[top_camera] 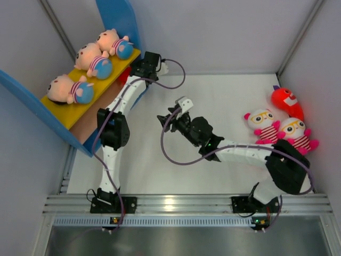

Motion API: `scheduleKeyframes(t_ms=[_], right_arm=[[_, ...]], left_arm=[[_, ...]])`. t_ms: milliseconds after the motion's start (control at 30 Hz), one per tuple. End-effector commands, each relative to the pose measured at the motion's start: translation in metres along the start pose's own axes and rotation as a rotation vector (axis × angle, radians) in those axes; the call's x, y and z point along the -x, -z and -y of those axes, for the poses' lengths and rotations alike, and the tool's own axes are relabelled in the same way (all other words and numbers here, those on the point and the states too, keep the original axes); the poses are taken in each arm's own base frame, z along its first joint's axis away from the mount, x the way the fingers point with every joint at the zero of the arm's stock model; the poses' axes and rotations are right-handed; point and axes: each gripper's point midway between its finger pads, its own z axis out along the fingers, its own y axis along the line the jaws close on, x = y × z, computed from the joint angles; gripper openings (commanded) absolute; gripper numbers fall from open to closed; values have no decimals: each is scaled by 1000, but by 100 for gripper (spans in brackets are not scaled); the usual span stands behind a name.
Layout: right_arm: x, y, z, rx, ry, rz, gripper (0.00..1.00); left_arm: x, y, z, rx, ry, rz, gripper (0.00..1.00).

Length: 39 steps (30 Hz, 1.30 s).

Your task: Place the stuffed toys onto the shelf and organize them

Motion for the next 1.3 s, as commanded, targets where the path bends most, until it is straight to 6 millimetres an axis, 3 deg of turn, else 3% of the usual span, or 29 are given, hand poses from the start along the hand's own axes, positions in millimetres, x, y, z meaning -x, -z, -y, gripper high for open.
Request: scheduleKeyframes(t_ms=[0,33,100,133,167,233,267,333,400,433,467,500,533,567,600,633,667,733,767,800,833,867,900,933,1033,1133,1167,1233,1267], right_arm=[[16,38,28,-85,42,-55,60],[34,52,38,-109,52,-32,60],[21,75,71,-197,76,-125,61],[33,90,84,-230,65,-124,62],[36,101,117,-323,66,-141,62],[43,132,158,-459,60,-184,65],[54,148,195,-568,53,-176,66],[54,171,230,-662,30,-226,80],[70,188,282,-745,-10,-257,90],[49,190,311,-799,-52,-348,91],[63,209,347,-891,-89,-378,92],[60,216,370,-942,-114,-404,93],[30,220,400,-989,-164,-485,94],[44,231,431,-1041,-191,-455,94],[37,238,450,-1080,-214,-476,94],[6,245,476,-1125,-260,-545,94],[21,255,503,-1189,-257,-512,94],[-11,266,533,-1242,-307,-585,95],[4,272,552,-1281,-285,-563,96],[-1,277,560,-1298,-273,-595,98],[-30,283,571,-1296,-271,-690,99],[-19,277,585,-1286,-258,-679,99],[-29,277,590,-1274,-273,-716,99],[-64,284,592,-1263,-319,-817,99],[-80,287,602,-1277,-327,-815,97],[-71,278,607,-1240,-276,-750,77],[-68,275,608,-1228,-263,-738,57],[-54,266,608,-1170,-213,-703,43],[-50,262,607,-1146,-206,-690,24]], left_arm=[[18,31,-30,42,142,140,74],[20,37,-34,44,158,159,74],[24,48,-36,35,183,193,75],[29,53,-34,25,183,216,75],[34,57,-25,5,167,230,76],[38,72,-18,-20,155,267,78],[41,77,-16,-27,158,279,79],[50,93,-10,-46,161,321,83],[57,108,-11,-58,185,368,85],[58,111,-9,-70,199,382,86],[59,113,-5,-89,204,395,86],[58,117,-7,-91,234,403,86],[57,119,-3,-102,242,403,86],[57,121,-1,-113,251,409,86],[56,132,-4,-108,262,425,86],[52,134,3,-121,254,419,87],[54,141,8,-128,236,429,88],[46,164,0,-107,219,450,90],[41,167,10,-121,206,441,91],[34,180,5,-117,226,453,92],[25,184,12,-146,220,438,93],[17,186,26,-187,202,417,93],[6,197,28,-206,196,417,94],[-9,202,54,-304,146,382,94],[-37,222,81,-430,119,323,94],[-52,234,87,-462,124,314,94],[-57,241,88,-471,116,311,94],[-61,244,87,-473,110,309,95],[-64,245,87,-473,113,301,95]])
